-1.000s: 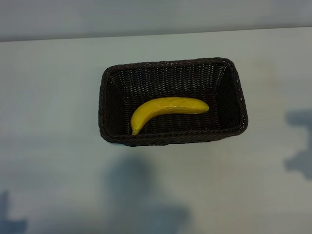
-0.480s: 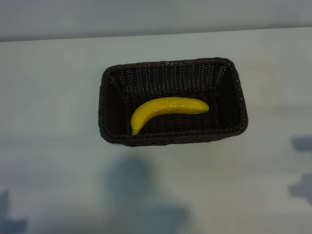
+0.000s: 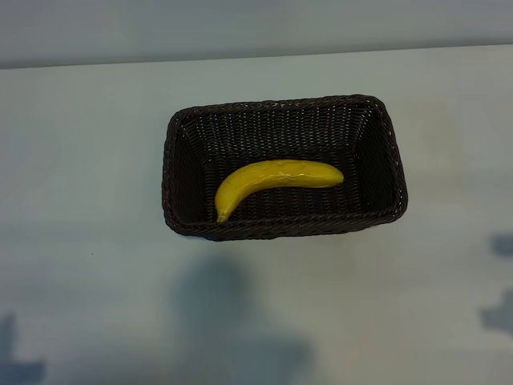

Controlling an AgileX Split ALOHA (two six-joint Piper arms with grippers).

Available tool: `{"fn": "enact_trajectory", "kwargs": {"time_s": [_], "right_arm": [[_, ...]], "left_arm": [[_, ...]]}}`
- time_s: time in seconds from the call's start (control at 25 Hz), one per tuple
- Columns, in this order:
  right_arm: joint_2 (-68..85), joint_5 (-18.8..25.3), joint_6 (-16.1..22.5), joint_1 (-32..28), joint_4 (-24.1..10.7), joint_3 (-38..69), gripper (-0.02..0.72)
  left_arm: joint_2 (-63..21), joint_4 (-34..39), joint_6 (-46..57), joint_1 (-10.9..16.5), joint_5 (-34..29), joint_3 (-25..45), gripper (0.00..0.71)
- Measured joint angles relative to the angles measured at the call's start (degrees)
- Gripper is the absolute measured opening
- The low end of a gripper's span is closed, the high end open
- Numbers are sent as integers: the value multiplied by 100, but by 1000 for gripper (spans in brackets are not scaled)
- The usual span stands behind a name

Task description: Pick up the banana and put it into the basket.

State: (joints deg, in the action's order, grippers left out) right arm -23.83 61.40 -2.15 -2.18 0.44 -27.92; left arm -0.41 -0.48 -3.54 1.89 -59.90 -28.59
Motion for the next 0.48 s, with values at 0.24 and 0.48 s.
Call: {"fn": "enact_trajectory", "kwargs": {"time_s": [0.24,0.48], "right_arm": [[1090,5,0,-332,0,0,588],[2196,10,0,-332,0,0,588]], "left_arm": [[0,0,0,0,0,0,496],[0,0,0,0,0,0,496]]}}
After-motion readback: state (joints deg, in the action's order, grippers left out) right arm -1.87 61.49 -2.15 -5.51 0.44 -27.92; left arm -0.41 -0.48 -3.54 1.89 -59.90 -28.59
